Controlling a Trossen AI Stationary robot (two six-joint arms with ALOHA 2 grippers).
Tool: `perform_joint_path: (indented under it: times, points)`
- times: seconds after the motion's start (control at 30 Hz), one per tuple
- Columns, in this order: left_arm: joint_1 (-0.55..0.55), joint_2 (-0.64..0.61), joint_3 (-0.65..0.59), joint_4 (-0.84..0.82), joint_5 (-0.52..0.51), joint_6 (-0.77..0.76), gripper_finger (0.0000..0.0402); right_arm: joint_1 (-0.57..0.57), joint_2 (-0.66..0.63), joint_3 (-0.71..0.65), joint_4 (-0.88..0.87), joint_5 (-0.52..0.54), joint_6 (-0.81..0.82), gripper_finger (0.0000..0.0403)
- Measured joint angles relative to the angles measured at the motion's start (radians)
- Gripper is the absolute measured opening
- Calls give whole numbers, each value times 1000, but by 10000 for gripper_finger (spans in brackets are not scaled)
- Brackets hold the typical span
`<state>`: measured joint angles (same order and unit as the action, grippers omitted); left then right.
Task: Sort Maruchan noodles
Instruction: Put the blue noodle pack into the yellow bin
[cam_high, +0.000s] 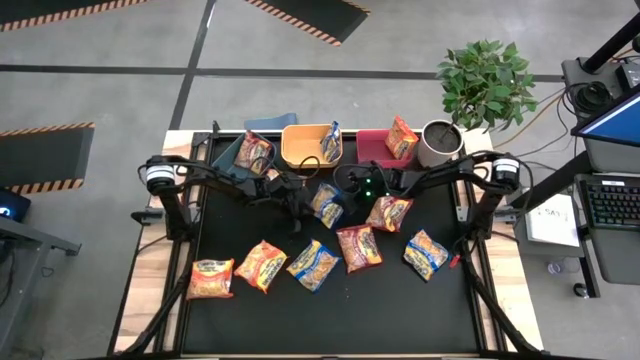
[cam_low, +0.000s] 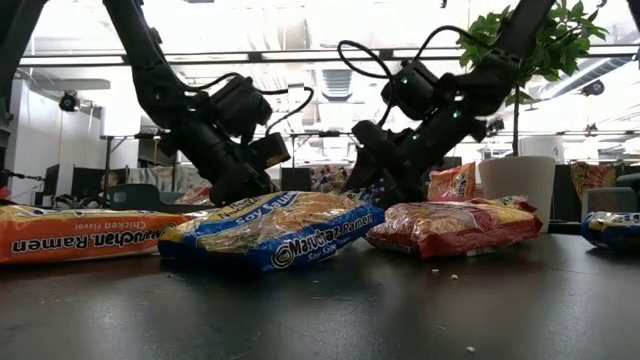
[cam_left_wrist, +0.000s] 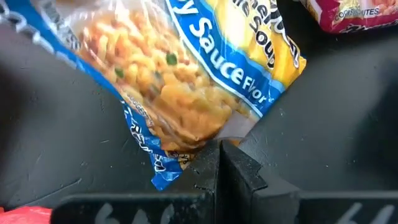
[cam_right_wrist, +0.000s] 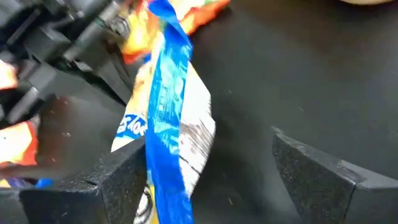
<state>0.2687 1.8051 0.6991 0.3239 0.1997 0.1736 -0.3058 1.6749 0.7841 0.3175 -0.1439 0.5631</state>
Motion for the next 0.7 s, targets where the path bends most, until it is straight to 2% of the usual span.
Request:
perform_joint_path:
  times: [0.17,0.7]
  points:
    - [0,0,0,0,-1,3,0,0,42,0,89,-48,19,308]
    - [0,1,-1,13,-7,4,0,4,40,4,103,-47,26,287]
